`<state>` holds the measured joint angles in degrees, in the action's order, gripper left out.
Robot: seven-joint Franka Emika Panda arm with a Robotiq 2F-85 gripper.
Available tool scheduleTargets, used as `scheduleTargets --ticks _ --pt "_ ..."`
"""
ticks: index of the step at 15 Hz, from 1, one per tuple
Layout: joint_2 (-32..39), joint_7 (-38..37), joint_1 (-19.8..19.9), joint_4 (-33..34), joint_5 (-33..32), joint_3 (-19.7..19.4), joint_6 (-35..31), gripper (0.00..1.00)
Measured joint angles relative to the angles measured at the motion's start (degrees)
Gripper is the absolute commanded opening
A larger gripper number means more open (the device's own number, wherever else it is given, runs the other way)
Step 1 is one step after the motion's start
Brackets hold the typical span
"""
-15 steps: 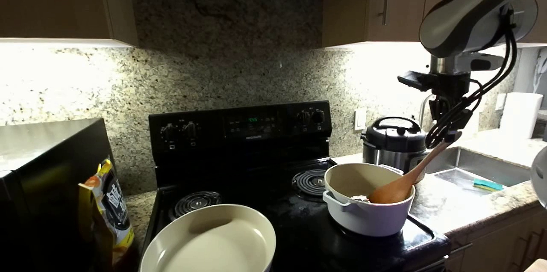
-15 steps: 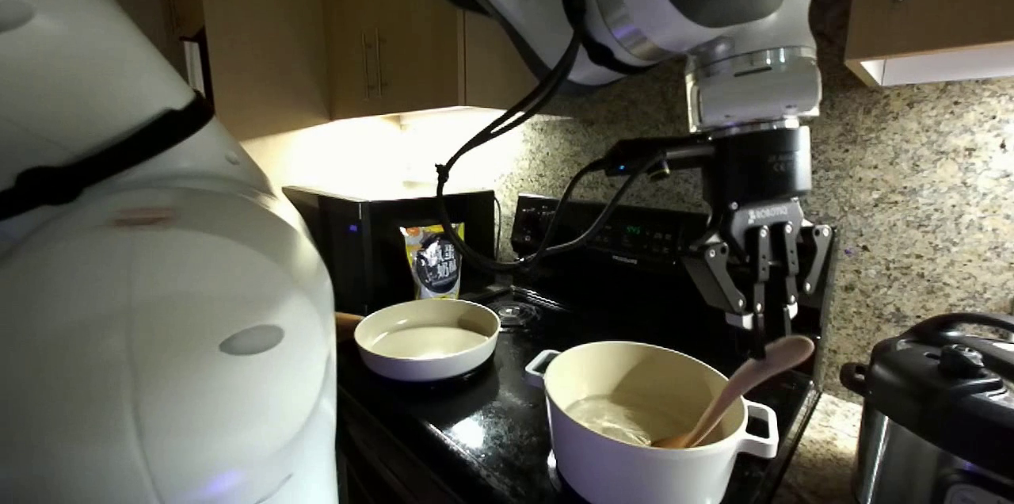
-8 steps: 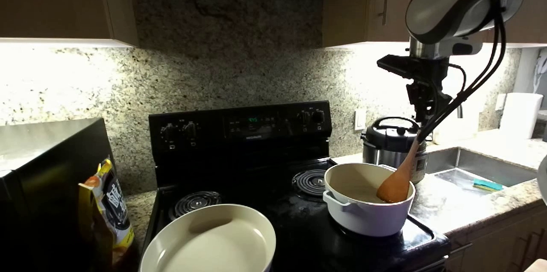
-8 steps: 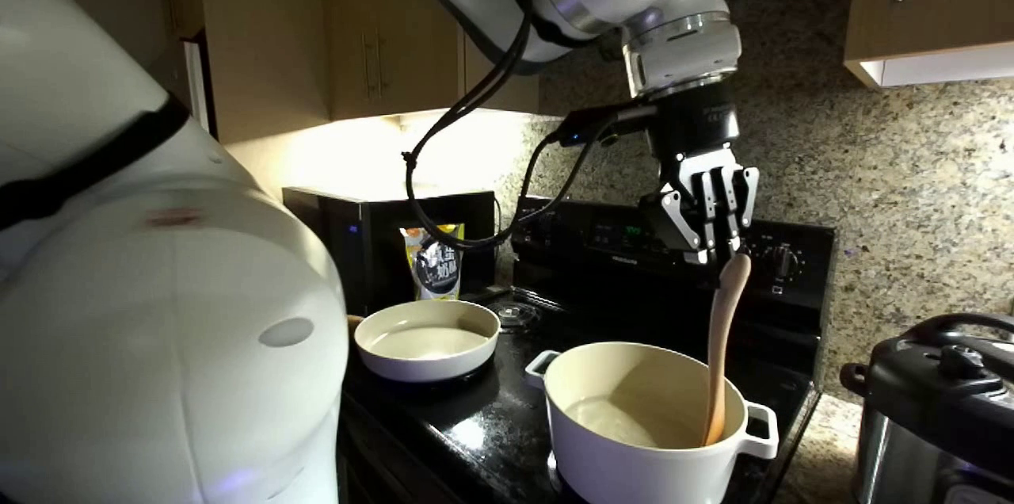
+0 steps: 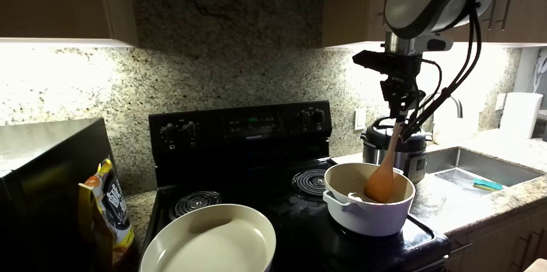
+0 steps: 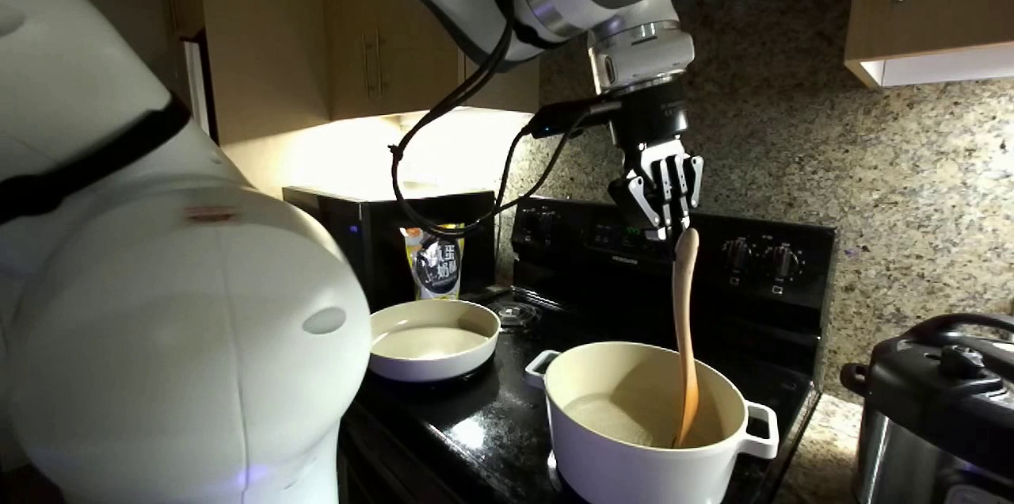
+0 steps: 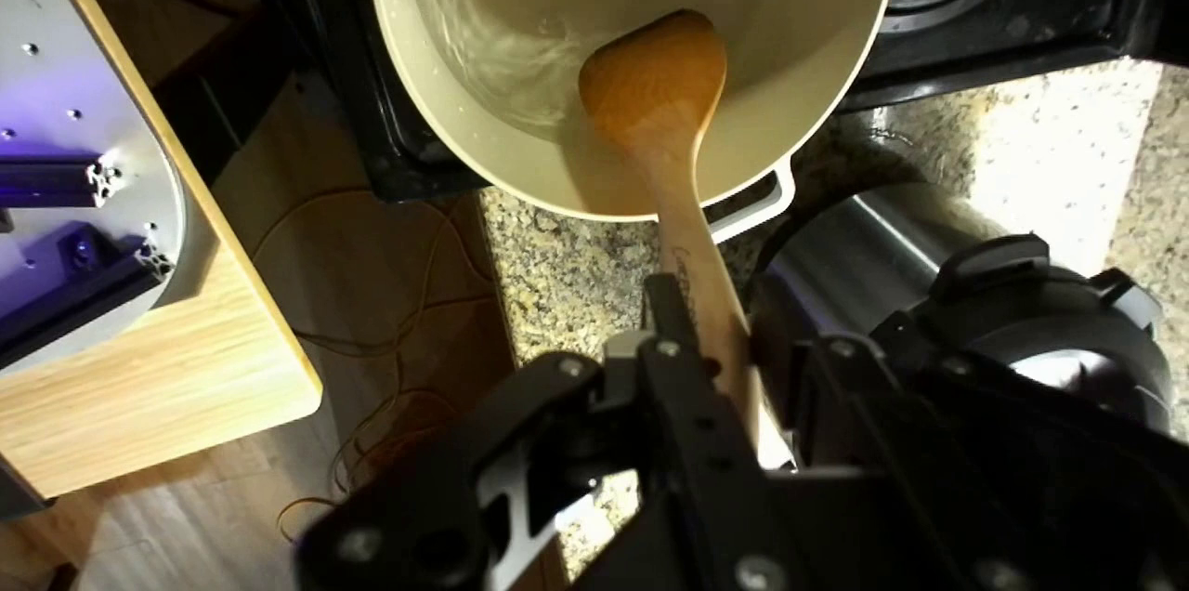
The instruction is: Pick up the cooking stick and stir in the pot
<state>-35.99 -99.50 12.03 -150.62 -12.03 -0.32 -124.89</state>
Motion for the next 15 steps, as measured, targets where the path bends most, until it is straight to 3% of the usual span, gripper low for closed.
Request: scheduleTargets --ticks 7,15 --pt "6.70 4.77 -0.88 3.39 3.03 -0.01 -1.47 0.08" --pt "13.16 4.97 -3.57 9.30 3.87 0.85 -1.47 0.08"
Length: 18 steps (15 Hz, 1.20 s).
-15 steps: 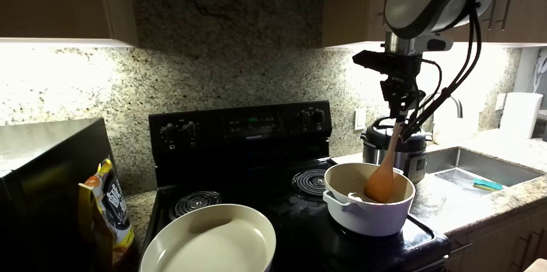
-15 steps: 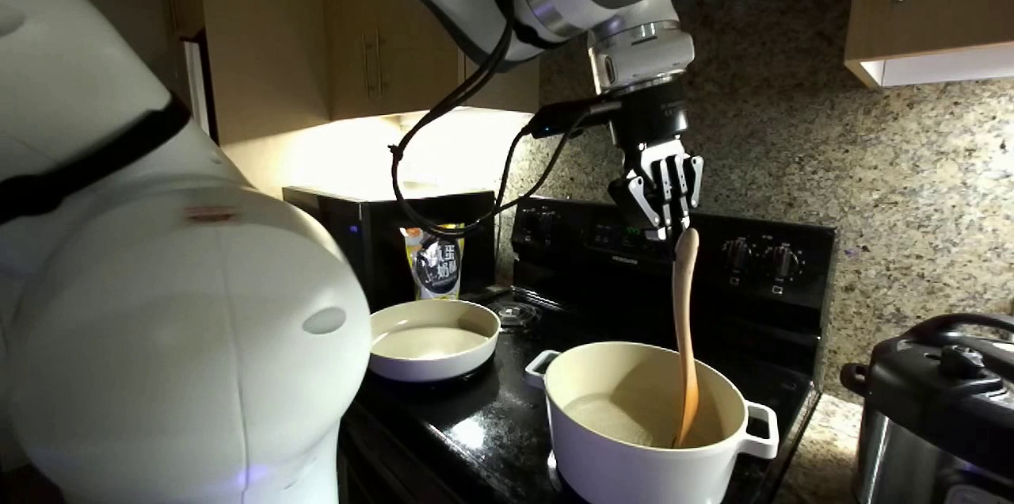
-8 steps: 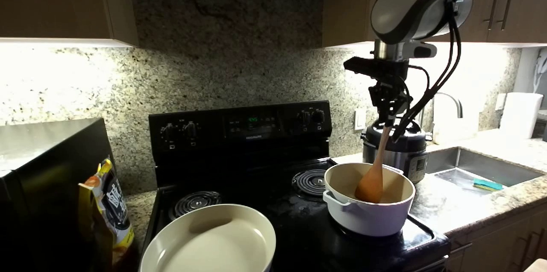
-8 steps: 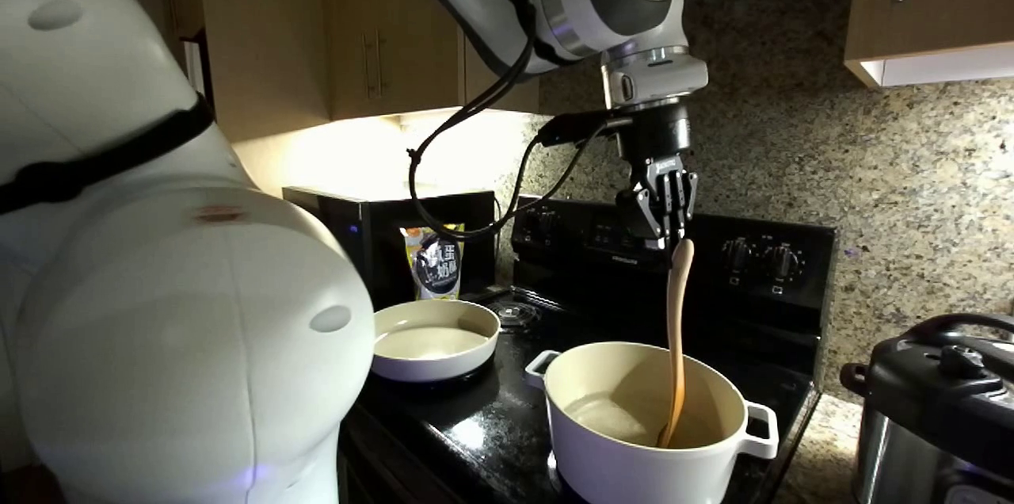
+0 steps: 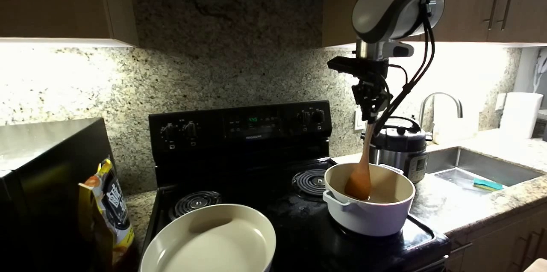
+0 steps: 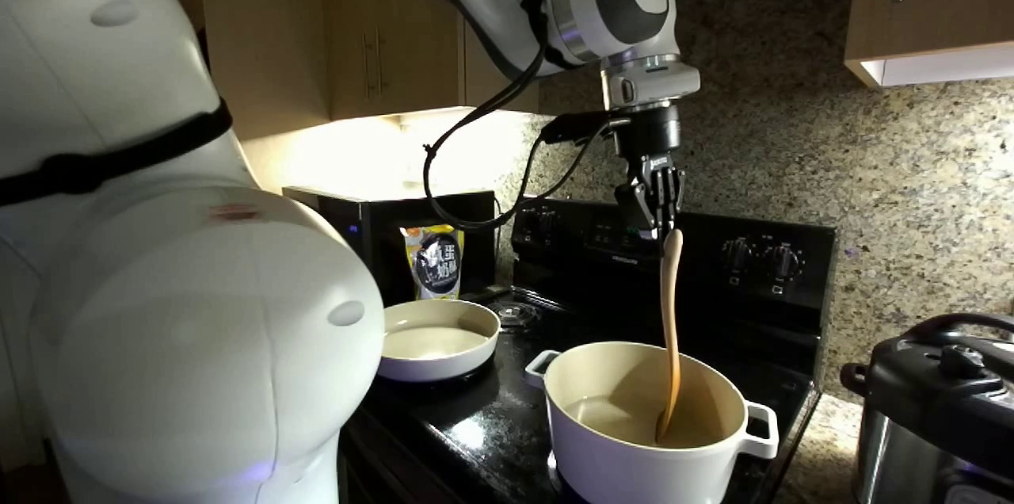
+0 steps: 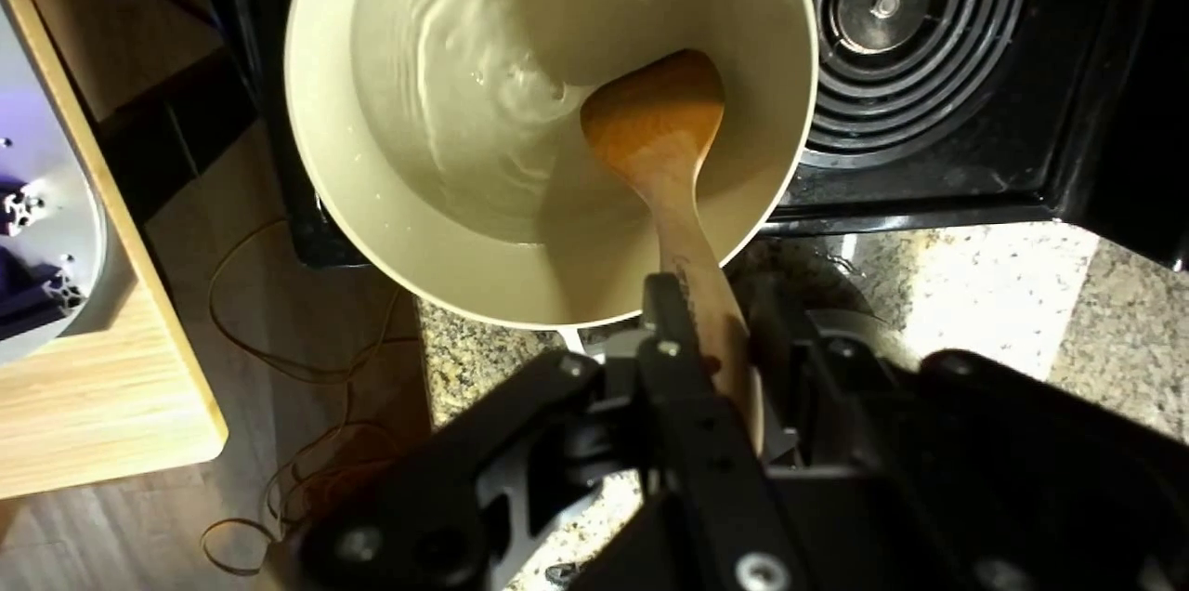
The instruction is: Pick up the cooking stick and stir in the pot
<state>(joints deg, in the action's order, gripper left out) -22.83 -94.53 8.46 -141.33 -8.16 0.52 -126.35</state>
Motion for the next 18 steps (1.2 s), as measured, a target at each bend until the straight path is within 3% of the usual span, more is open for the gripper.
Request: scheduleTargets --ticks 12,13,18 --pt "7.32 13.19 0.02 1.61 9.57 -5.75 0.02 0.08" --pt "7.29 14.53 0.20 1.61 10.14 -6.40 0.03 0.47" --pt "5.96 18.24 0.37 1.34 10.34 -7.22 0.32 0.73"
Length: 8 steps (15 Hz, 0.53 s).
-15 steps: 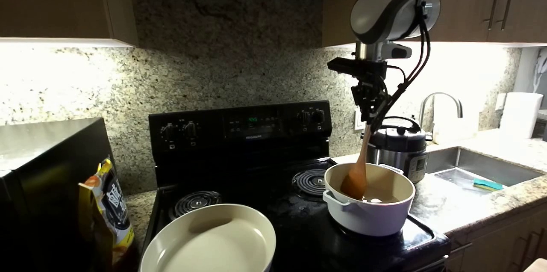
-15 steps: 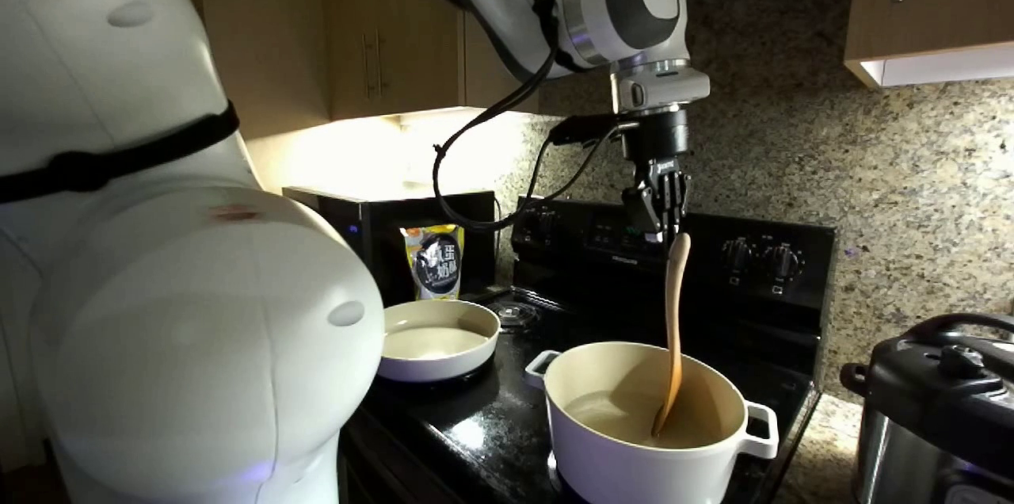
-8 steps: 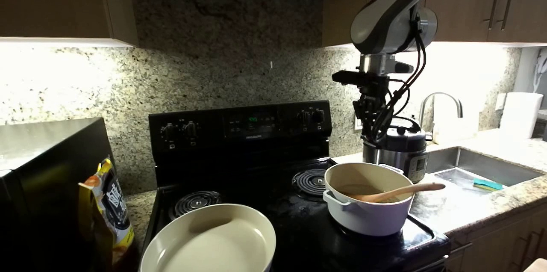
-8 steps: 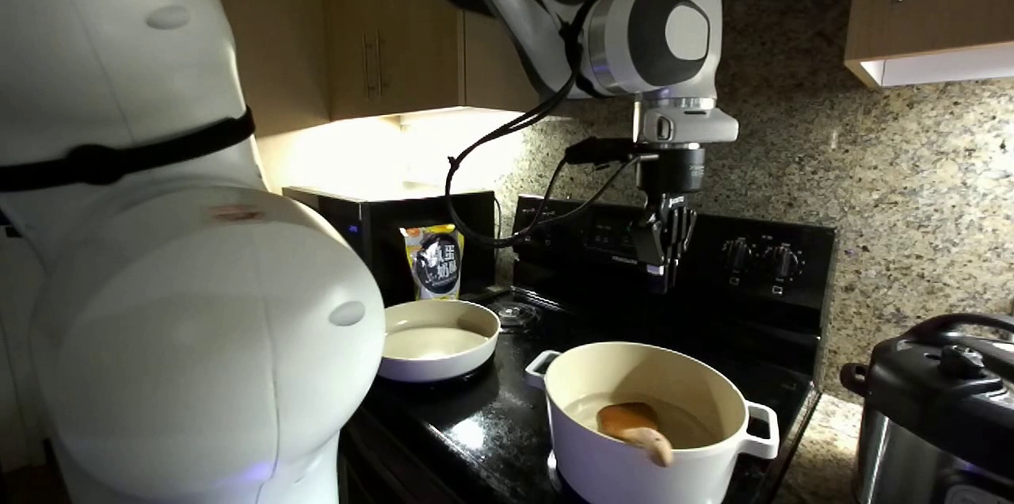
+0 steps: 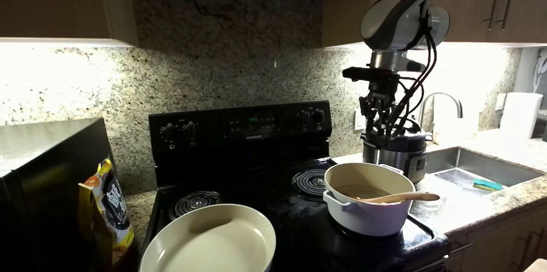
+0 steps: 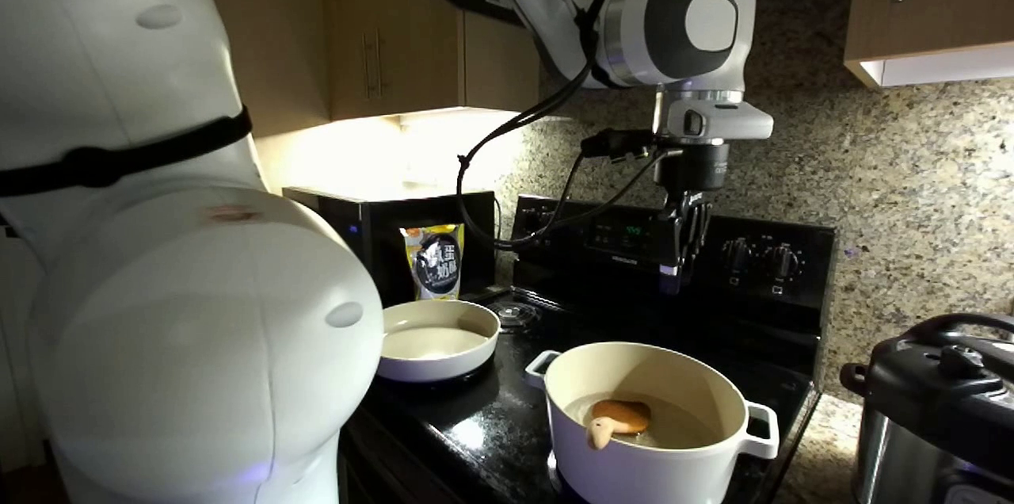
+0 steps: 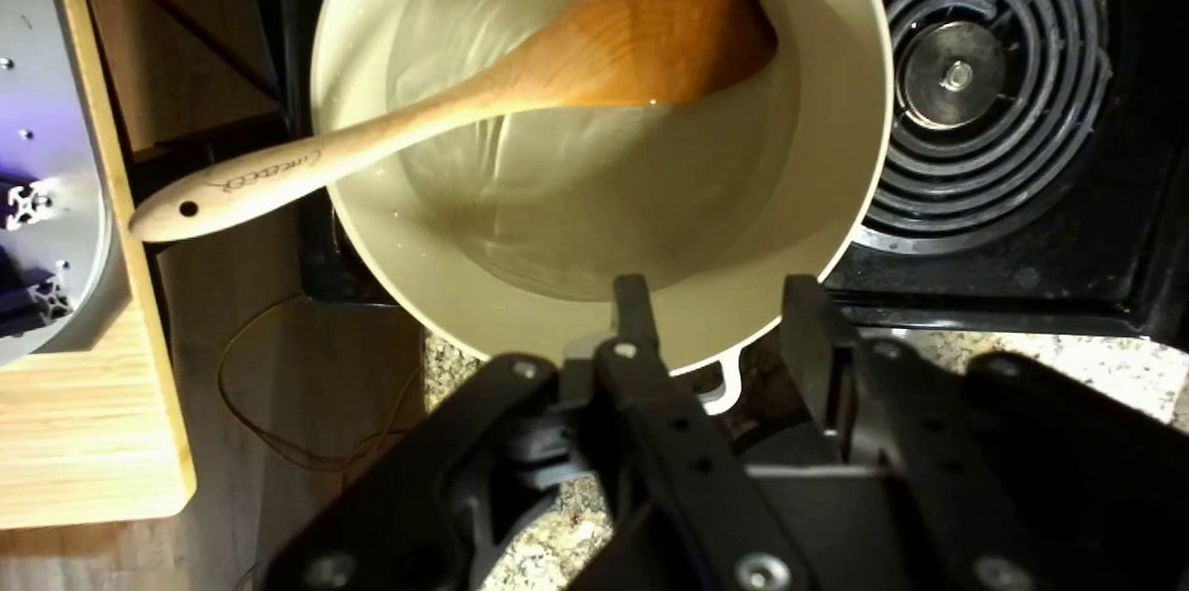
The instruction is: Pick up the cooking stick and stir in the pot
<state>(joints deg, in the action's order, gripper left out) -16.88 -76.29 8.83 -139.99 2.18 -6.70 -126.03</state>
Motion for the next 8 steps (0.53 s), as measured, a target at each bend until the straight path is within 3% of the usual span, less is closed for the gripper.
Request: scheduleTargets --ticks 4,8 --pt "-1.98 4.90 -0.69 -0.74 1.35 0.22 3.06 0.98" --pt "-3.19 8.89 -0.78 -2.08 2.98 0.21 6.68 0.99"
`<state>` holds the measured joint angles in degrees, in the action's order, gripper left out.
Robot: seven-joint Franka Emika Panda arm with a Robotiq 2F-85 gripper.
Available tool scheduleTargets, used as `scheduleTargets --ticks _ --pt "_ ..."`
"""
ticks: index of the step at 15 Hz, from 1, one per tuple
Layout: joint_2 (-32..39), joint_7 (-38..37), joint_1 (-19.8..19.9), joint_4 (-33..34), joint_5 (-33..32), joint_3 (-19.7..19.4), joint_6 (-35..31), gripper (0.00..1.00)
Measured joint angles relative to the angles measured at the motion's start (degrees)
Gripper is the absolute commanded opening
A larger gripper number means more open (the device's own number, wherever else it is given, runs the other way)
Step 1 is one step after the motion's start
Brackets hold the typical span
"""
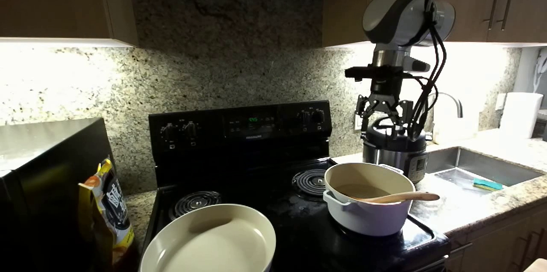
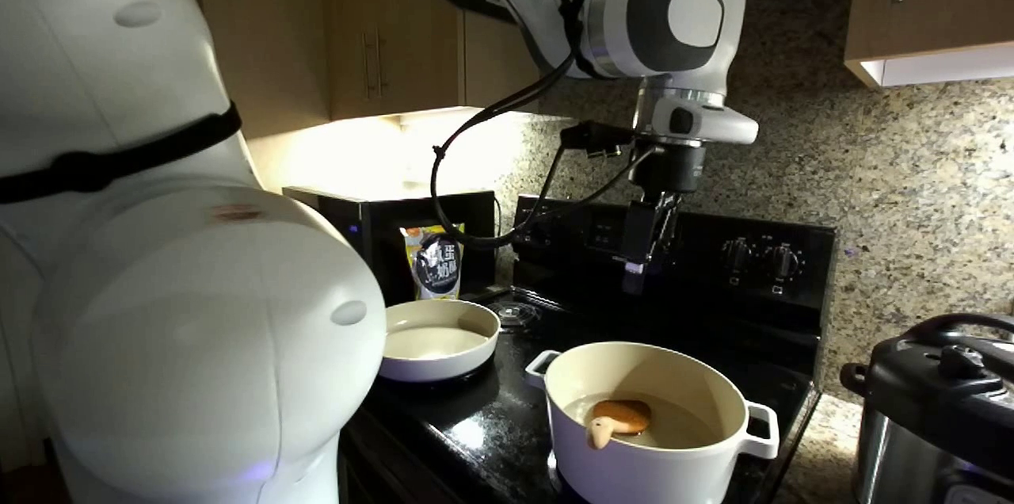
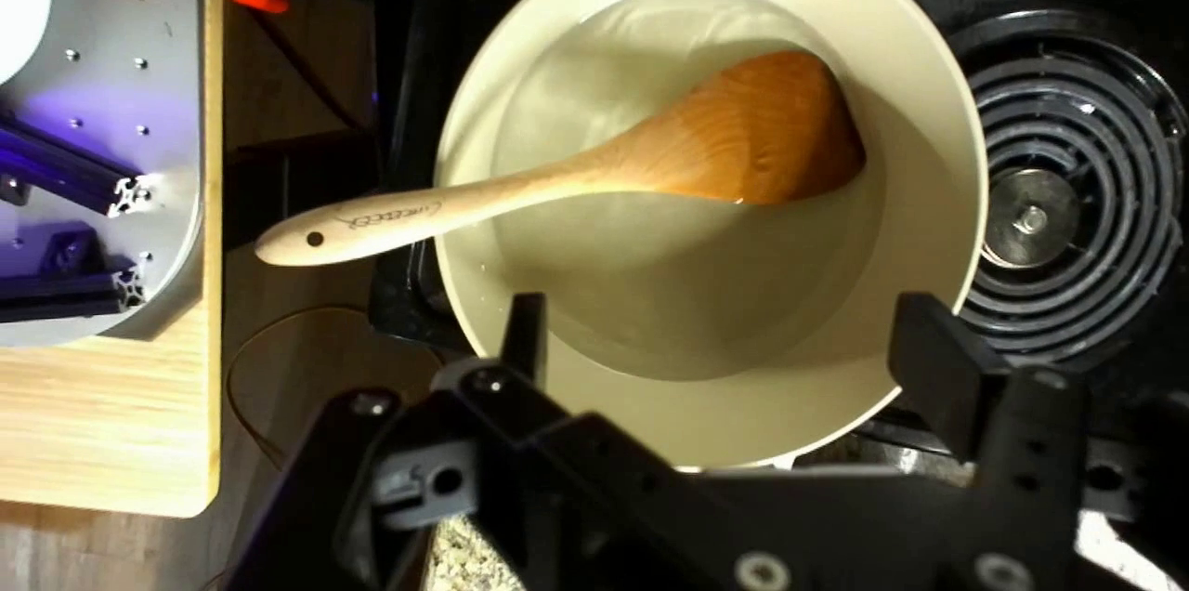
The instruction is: Pick up the cooking stick and stir in the pot
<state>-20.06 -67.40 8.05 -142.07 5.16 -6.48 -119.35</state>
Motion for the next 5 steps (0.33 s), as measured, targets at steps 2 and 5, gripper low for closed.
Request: scheduleTargets --ticks 2,5 --pt "-0.24 2.08 0.00 -0.60 1.06 -0.08 0.72 1.00" --pt "-0.39 2.55 0.00 -0.94 1.19 -0.11 0.74 1.00"
